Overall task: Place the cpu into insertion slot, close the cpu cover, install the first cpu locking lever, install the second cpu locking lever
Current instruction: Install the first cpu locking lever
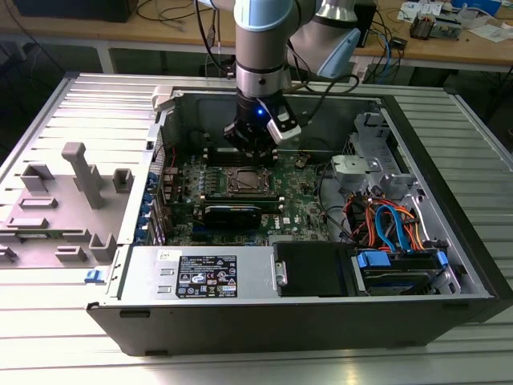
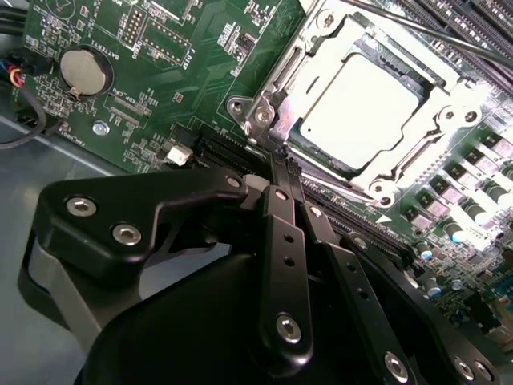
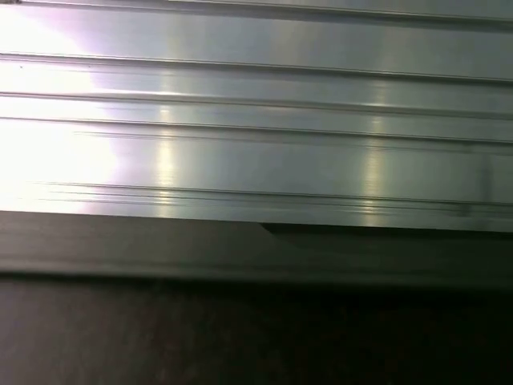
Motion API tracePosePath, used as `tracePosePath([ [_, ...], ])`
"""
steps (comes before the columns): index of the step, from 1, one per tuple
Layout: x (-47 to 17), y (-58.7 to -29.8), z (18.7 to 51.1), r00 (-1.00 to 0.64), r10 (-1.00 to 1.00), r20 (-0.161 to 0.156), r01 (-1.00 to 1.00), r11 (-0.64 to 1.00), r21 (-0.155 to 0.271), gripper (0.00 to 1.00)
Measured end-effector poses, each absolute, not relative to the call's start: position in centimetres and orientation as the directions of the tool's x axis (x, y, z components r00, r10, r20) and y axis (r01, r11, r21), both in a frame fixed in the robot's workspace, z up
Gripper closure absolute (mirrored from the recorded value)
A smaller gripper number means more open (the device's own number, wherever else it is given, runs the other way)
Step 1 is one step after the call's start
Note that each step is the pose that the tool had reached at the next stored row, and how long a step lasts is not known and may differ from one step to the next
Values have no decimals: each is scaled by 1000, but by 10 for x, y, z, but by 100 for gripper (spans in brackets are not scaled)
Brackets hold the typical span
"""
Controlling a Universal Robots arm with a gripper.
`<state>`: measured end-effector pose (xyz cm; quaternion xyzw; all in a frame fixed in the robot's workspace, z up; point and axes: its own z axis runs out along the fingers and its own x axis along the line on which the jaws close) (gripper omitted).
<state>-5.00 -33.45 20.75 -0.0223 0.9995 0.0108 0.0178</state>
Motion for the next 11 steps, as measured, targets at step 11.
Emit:
tracePosePath([
  [11, -50, -339, 205, -998, -44, -36, -45, 999, 20, 89],
])
